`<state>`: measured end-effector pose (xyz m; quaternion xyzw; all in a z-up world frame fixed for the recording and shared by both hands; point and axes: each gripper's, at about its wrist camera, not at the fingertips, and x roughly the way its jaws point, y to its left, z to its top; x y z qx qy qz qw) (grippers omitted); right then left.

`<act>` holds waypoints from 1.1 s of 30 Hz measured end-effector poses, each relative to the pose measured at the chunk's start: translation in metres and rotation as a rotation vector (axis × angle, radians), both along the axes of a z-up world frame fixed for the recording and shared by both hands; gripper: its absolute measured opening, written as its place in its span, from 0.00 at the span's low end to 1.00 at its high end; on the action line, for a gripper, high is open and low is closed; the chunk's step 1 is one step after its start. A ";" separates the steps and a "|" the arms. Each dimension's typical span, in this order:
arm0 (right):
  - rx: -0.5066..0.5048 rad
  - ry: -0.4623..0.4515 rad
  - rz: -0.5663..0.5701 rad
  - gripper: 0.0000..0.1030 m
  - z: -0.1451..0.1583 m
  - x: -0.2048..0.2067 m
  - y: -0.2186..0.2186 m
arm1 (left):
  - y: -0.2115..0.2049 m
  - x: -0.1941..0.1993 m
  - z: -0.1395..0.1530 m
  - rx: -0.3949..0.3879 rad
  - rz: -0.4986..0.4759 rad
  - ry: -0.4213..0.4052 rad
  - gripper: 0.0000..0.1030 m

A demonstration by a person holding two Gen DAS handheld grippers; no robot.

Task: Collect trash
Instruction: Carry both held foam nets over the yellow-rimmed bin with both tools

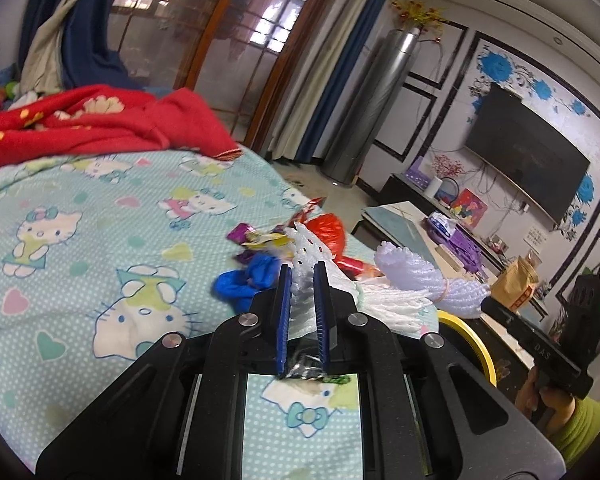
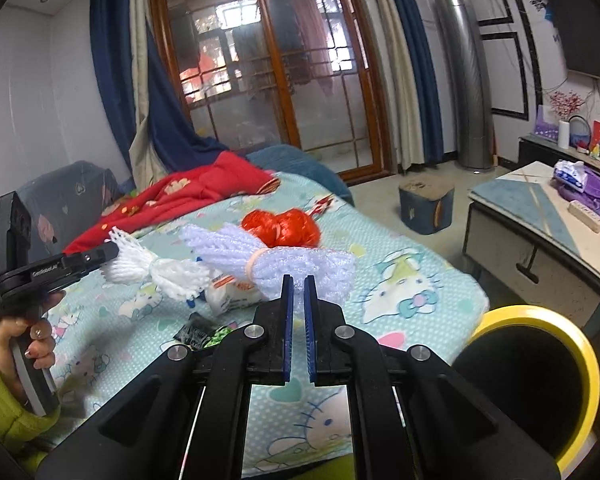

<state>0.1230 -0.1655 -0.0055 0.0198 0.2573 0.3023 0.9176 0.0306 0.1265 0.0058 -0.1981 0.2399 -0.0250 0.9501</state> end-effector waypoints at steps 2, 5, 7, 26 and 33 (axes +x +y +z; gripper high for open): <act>0.004 -0.009 -0.023 0.05 0.004 0.000 -0.010 | -0.007 0.001 0.003 0.012 -0.019 -0.007 0.06; 0.010 -0.017 -0.058 0.05 0.007 -0.001 -0.023 | -0.022 0.003 0.007 0.032 -0.055 -0.019 0.06; 0.012 -0.024 -0.081 0.05 0.007 -0.004 -0.031 | -0.032 0.005 0.008 0.042 -0.076 -0.024 0.06; 0.029 -0.033 -0.354 0.05 0.008 -0.002 -0.124 | -0.107 0.019 -0.005 0.095 -0.264 0.002 0.06; 0.025 0.019 -0.457 0.05 -0.006 -0.003 -0.155 | -0.146 0.037 -0.012 0.107 -0.345 0.016 0.06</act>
